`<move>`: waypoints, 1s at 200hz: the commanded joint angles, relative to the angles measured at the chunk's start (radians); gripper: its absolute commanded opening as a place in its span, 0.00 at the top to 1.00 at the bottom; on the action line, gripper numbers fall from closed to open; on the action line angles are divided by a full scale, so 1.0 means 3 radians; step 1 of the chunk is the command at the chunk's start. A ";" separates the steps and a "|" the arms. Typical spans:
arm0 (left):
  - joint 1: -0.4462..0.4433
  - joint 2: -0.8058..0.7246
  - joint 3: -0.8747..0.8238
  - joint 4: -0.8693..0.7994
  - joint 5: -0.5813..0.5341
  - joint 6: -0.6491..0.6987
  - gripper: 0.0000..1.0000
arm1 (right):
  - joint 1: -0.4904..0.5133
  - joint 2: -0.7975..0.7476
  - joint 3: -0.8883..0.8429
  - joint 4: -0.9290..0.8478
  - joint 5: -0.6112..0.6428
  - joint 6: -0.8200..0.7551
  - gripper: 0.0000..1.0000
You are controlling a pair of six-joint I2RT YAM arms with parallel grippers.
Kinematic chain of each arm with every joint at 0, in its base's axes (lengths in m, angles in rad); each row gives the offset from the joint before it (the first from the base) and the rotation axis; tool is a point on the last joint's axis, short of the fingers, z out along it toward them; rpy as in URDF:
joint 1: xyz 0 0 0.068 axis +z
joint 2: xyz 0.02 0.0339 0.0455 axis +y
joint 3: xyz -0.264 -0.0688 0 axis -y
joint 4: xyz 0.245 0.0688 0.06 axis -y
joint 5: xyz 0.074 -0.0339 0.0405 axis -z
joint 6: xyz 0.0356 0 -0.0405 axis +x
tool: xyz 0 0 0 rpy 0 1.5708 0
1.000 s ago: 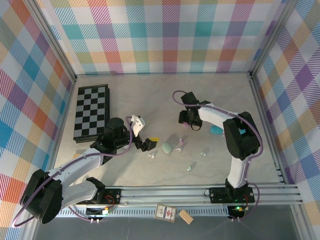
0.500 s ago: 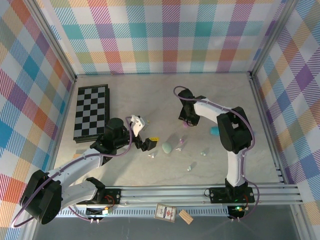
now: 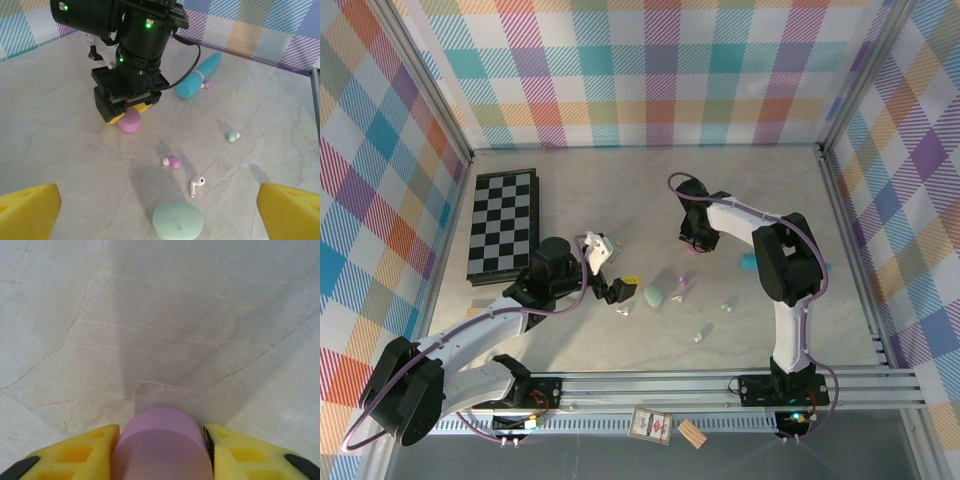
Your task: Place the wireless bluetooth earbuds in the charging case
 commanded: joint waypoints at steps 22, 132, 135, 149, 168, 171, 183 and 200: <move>-0.0074 0.0066 -0.0004 0.0119 -0.0026 0.0054 0.00 | -0.0047 -0.0012 0.0072 -0.0032 -0.0013 -0.0016 0.48; -0.0099 0.0142 0.0061 0.0046 -0.0029 0.0094 0.00 | -0.0096 0.0113 0.0220 -0.0054 -0.0140 -0.0125 0.46; -0.0099 0.0147 0.0062 0.0045 -0.0026 0.0090 0.00 | -0.0096 0.0115 0.0223 -0.0053 -0.0143 -0.0125 0.46; -0.0104 0.0157 0.0067 0.0051 -0.0024 0.0097 0.00 | -0.0095 0.0129 0.0220 -0.0071 -0.0149 -0.0129 0.46; -0.0104 0.0163 0.0072 0.0055 -0.0029 0.0102 0.00 | -0.0096 0.0145 0.0211 -0.0077 -0.0176 -0.0157 0.46; -0.0104 0.0168 0.0077 0.0056 -0.0028 0.0104 0.00 | -0.0096 0.0150 0.0210 -0.0077 -0.0184 -0.0161 0.46; -0.0104 0.0176 0.0078 0.0056 -0.0023 0.0105 0.00 | -0.0096 0.0160 0.0213 -0.0086 -0.0211 -0.0190 0.47; -0.0109 0.0177 0.0083 0.0051 -0.0019 0.0103 0.00 | -0.0096 0.0160 0.0202 -0.0097 -0.0233 -0.0214 0.51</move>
